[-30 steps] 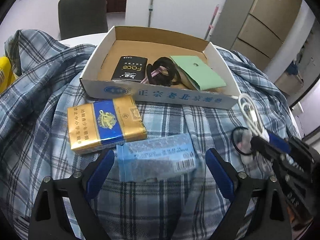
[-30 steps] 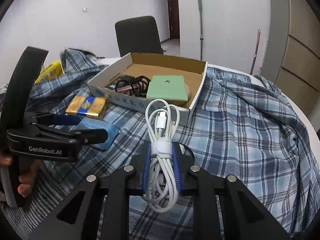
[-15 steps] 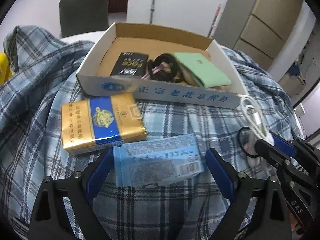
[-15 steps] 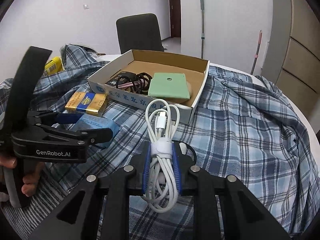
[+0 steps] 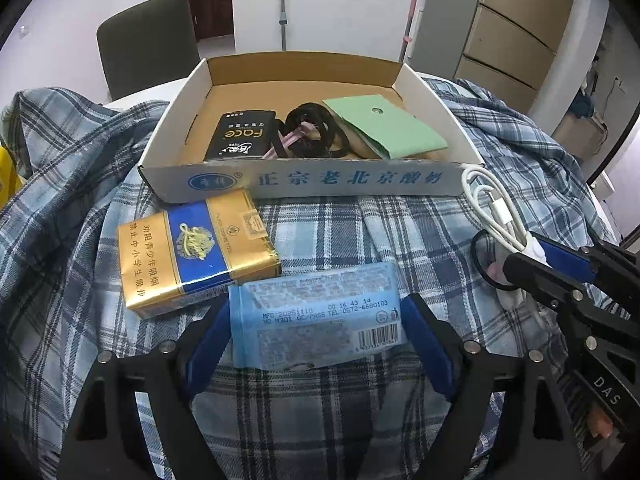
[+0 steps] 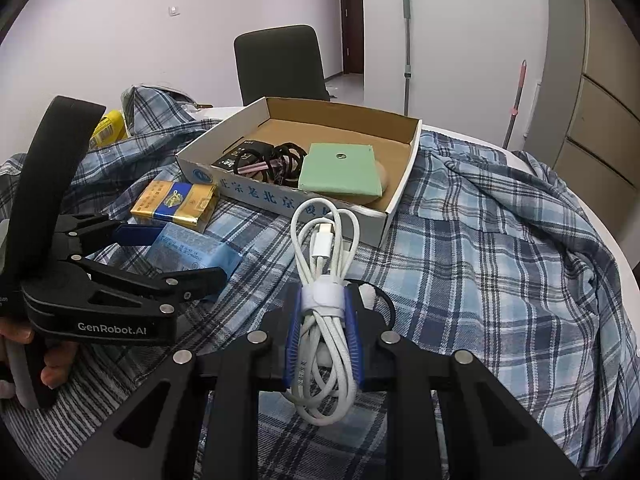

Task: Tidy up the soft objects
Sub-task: 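Grasp the light-blue wipes packet with the left tool while the right tool lifts the cable, then carry the wipes packet and white cable over the box with both tools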

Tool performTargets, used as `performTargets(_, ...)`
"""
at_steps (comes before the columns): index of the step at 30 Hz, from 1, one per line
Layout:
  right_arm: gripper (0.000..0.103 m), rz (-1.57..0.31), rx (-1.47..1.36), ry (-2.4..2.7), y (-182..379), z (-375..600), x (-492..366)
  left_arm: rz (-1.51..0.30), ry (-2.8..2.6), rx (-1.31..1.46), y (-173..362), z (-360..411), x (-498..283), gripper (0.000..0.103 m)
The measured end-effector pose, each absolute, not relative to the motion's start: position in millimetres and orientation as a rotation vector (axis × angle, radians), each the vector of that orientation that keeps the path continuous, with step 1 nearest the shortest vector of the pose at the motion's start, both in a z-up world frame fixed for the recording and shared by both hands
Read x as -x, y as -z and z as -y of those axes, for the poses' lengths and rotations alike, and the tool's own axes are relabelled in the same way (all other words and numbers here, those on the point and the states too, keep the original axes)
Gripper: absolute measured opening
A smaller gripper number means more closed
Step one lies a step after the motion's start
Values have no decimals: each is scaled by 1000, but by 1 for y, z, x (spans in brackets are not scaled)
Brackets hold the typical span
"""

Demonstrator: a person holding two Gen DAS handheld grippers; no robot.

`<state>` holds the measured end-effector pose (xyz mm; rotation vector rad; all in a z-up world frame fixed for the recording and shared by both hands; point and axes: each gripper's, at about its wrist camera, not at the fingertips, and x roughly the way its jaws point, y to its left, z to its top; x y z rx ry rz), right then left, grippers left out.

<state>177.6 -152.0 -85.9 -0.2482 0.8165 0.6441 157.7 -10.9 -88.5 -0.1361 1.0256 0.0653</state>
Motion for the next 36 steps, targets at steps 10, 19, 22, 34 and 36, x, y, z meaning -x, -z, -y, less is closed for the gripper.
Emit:
performTargets(10,20,-797,263,-647,84,152,-175,-949,-23,88,81,20,-148,72)
performTargets(19,20,-579,237,-660,59,160,-150,-660,15,103,48,18,-107,72)
performTargets(22,20,-497,246,-670,51,160,-139,-548,14,93,33,20,-89,72)
performTargets(34,20,-405,226,-659,40,163,-132,-339,-2,49,10,27,-57,72)
performTargets(36,20,-401,222,-656,39,164,-132,-327,-4,48,8,28,-54,72)
